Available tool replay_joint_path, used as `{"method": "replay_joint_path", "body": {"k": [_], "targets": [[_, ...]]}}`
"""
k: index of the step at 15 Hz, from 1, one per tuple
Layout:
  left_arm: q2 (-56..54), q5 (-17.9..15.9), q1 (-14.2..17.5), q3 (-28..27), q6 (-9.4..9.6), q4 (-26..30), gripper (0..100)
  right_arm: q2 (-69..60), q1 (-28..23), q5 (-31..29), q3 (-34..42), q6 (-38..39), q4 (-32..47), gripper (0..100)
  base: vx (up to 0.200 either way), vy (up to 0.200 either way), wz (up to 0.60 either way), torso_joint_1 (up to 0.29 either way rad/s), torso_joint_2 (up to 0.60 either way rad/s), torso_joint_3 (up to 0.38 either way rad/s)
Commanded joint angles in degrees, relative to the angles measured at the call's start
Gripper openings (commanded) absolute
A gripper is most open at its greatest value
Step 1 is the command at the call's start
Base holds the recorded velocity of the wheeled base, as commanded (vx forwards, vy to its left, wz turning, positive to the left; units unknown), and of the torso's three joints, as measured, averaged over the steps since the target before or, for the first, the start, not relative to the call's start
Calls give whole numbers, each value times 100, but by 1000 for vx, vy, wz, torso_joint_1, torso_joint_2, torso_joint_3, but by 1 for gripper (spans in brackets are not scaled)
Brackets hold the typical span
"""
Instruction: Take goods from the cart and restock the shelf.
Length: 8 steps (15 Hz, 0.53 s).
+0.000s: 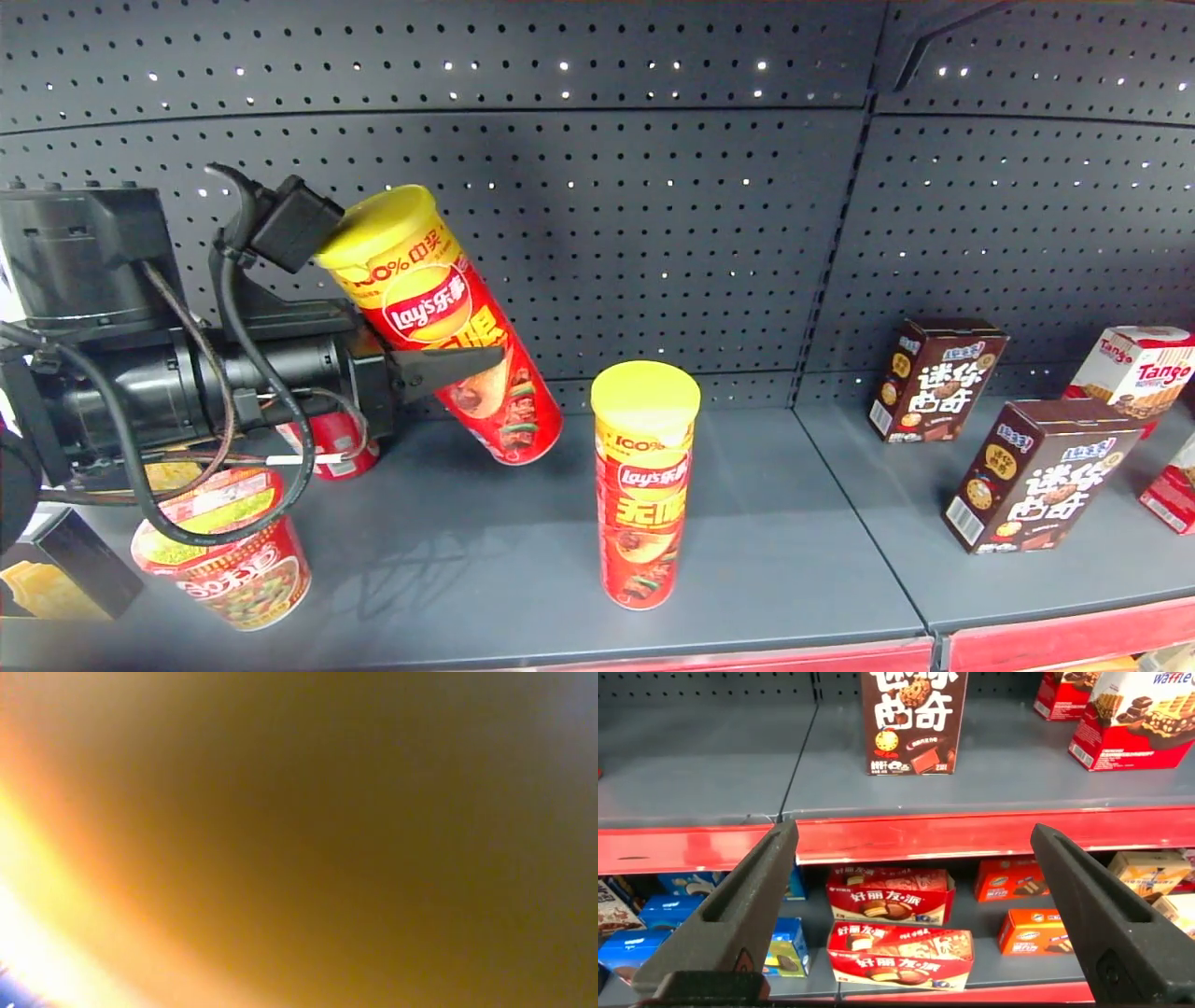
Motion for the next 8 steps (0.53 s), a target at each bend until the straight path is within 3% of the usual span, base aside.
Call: {"method": "replay_joint_path", "body": {"k": [1, 5, 8], "targets": [[325, -20, -1, -180, 19, 4, 0, 7, 0, 1, -1, -1, 0, 100, 0, 0, 0, 0, 0, 0], [853, -38, -27, -470, 353, 12, 0, 7, 0, 1, -1, -1, 0, 100, 0, 0, 0, 0, 0, 0], [1178, -196, -45, -760, 415, 56, 0, 7, 0, 1, -1, -1, 0, 100, 0, 0, 0, 0, 0, 0]]}}
